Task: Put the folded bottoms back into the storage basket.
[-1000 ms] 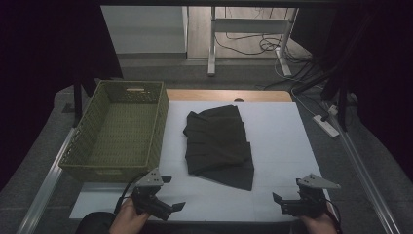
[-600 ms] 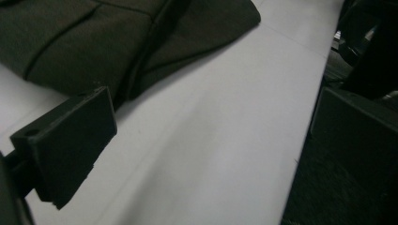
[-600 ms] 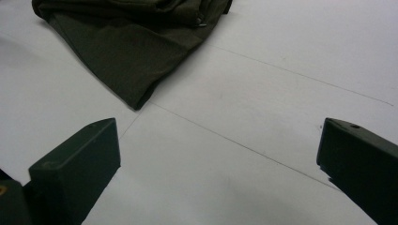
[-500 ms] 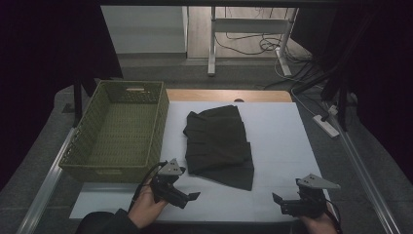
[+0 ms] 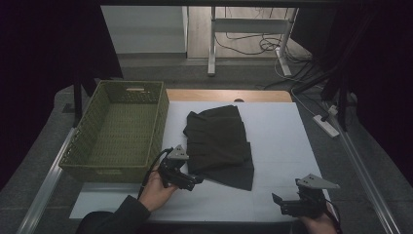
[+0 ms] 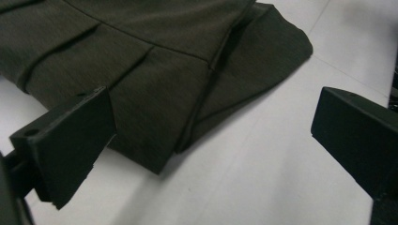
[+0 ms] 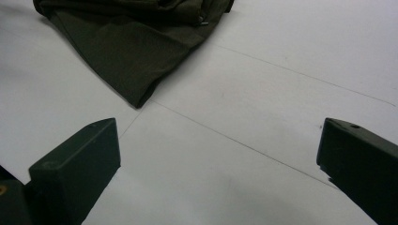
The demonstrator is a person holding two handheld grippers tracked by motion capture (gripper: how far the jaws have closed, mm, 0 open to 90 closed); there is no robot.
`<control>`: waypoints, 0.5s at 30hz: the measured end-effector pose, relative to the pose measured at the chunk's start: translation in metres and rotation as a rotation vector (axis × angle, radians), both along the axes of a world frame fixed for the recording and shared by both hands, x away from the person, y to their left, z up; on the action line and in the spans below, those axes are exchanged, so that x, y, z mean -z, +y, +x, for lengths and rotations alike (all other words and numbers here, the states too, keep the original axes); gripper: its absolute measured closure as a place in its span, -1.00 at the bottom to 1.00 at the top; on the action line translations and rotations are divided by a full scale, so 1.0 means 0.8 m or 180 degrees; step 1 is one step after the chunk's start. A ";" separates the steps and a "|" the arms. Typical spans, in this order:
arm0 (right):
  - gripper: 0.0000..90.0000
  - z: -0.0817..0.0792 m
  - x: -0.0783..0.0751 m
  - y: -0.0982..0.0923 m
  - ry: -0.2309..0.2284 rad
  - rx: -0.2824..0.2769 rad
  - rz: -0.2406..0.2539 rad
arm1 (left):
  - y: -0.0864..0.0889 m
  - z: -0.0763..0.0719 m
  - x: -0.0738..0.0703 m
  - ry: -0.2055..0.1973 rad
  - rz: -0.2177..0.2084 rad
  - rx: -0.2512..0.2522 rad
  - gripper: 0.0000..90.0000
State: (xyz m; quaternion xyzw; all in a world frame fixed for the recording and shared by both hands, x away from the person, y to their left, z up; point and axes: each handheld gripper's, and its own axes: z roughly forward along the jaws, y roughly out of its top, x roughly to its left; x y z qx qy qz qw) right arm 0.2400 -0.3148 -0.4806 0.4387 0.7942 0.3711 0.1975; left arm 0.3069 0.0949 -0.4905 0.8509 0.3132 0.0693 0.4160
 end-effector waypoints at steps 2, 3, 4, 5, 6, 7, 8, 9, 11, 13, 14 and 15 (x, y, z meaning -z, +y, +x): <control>-1.00 0.000 0.000 0.000 0.0000 -0.0006 -0.0006 | -0.003 0.005 -0.001 -0.0031 0.0038 -0.0006 -1.00; -1.00 0.000 0.000 0.000 0.0000 -0.0008 -0.0010 | -0.004 0.008 -0.001 -0.0037 0.0054 0.0004 -1.00; -1.00 0.000 0.000 0.000 0.0000 -0.0008 -0.0010 | -0.005 0.012 -0.001 -0.0043 0.0069 -0.0004 -1.00; -1.00 0.000 0.000 0.000 0.0003 -0.0009 -0.0018 | -0.006 0.015 -0.001 -0.0049 0.0078 -0.0024 -1.00; -1.00 0.000 0.000 0.000 0.0003 -0.0010 -0.0018 | -0.007 0.019 -0.002 -0.0046 0.0077 -0.0026 -1.00; -1.00 0.000 0.000 0.000 0.0003 -0.0010 -0.0018 | -0.007 0.023 -0.002 -0.0039 0.0075 -0.0029 -1.00; -1.00 0.000 0.000 0.000 0.0004 -0.0010 -0.0019 | -0.008 0.026 -0.003 -0.0047 0.0097 -0.0030 -1.00; -1.00 0.000 0.000 0.000 0.0006 -0.0012 -0.0020 | -0.008 0.030 -0.004 -0.0056 0.0099 -0.0044 -1.00; -1.00 0.000 0.000 0.001 0.0012 -0.0012 -0.0026 | -0.010 0.037 -0.005 -0.0060 0.0115 -0.0074 -1.00; -1.00 0.000 0.000 0.001 0.0012 -0.0015 -0.0030 | -0.011 0.044 -0.005 -0.0069 0.0122 -0.0104 -1.00; -1.00 0.000 0.000 0.001 0.0014 -0.0017 -0.0033 | -0.011 0.048 -0.005 -0.0067 0.0144 -0.0112 -1.00; -1.00 0.000 0.000 0.001 0.0016 -0.0025 -0.0038 | -0.011 0.052 -0.005 -0.0064 0.0146 -0.0135 -1.00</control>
